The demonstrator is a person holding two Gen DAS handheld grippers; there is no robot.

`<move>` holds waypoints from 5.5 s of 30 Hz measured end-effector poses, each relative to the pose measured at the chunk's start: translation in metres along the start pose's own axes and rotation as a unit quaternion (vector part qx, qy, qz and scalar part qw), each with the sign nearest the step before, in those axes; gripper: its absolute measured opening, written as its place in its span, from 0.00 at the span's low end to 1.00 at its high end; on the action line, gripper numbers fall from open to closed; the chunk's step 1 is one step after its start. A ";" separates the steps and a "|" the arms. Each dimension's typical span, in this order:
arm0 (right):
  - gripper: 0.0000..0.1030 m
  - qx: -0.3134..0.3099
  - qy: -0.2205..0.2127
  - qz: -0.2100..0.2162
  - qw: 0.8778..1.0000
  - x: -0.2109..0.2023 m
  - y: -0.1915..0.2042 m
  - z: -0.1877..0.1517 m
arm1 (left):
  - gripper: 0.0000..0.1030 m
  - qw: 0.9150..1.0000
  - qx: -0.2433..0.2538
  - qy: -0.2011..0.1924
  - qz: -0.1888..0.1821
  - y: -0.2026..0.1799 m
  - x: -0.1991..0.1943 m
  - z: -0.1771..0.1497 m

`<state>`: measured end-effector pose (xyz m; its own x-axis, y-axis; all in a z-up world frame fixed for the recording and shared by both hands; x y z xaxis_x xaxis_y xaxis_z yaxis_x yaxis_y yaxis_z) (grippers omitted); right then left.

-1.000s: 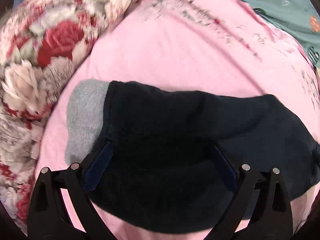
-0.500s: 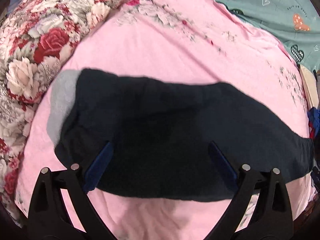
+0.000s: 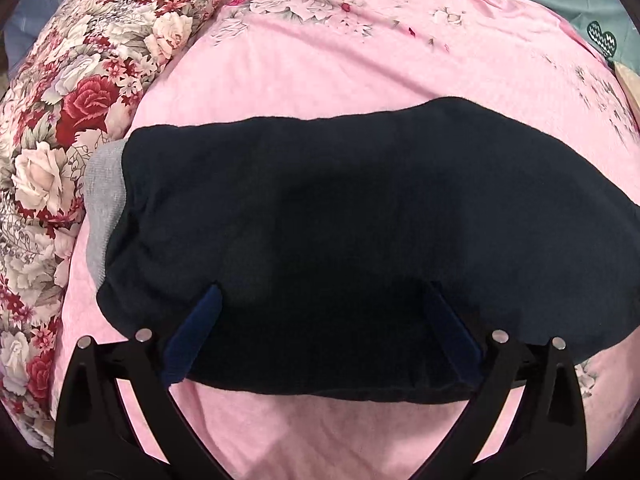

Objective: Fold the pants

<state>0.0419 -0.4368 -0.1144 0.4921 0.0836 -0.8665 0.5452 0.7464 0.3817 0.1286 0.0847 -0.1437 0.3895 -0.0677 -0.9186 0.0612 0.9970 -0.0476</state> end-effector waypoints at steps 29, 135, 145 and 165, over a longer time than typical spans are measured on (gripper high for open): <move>0.47 -0.314 0.073 0.208 0.923 -0.016 0.285 -0.114 | 0.98 0.990 -0.009 -0.036 -0.134 -0.026 -0.044 0.024; 0.50 -0.231 0.028 0.153 0.960 -0.015 0.187 -0.079 | 0.48 0.952 0.115 0.010 -0.285 -0.189 -0.058 0.029; 0.50 -0.232 0.045 0.166 0.957 -0.016 0.184 -0.079 | 0.92 0.946 0.078 -0.026 -0.314 -0.153 -0.085 0.029; 0.59 -0.254 0.108 0.181 0.944 0.020 0.266 -0.108 | 0.96 0.987 -0.021 0.000 -0.159 -0.052 -0.001 0.006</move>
<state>0.1232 -0.1655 -0.0648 0.4038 0.4855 -0.7754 -0.0545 0.8588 0.5094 0.1307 0.0326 -0.1374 0.3568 -0.3779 -0.8543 0.1424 0.9259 -0.3500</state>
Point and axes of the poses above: each gripper's, at about its wrist camera, not at the fingertips, and x roughly the way its jaws point, y to its left, z to its top, the point moved 9 cm from there along x, roughly the way its jaws point, and after that the axes turned 10 degrees about -z, right-handed, at the moved point
